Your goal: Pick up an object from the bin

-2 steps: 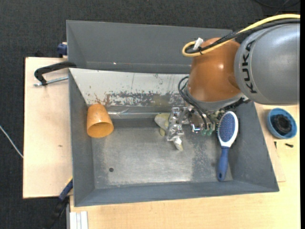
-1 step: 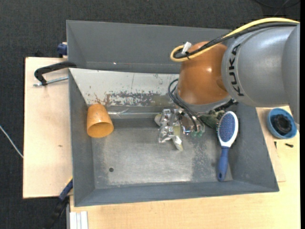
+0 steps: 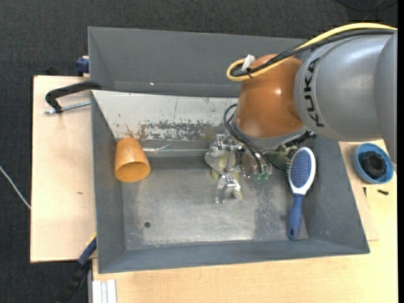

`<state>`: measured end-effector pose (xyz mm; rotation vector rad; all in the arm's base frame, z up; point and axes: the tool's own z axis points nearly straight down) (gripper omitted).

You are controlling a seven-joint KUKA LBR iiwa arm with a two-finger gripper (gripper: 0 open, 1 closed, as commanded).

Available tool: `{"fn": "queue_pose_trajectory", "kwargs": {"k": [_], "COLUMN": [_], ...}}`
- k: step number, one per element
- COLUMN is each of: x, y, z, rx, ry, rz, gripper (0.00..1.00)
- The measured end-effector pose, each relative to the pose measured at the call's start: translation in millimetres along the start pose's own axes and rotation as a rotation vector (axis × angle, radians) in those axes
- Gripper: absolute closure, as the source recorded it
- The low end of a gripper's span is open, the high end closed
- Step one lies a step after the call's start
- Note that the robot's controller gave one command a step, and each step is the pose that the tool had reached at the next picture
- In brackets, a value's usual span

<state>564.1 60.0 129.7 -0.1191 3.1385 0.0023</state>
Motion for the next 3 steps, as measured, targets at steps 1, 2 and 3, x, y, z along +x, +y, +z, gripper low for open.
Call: {"fn": "queue_pose_trajectory", "kwargs": {"k": [1,2,3], "x": [-27.1,-32.5,-27.3], "y": [-58,-55,-52], "z": [55,48,-108], "rx": [-0.01,-0.008,0.004], "ry": [-0.015,-0.037,-0.013], "rz": [-0.046,-0.048,-0.459], "gripper": [0.0,1.0,1.0]}}
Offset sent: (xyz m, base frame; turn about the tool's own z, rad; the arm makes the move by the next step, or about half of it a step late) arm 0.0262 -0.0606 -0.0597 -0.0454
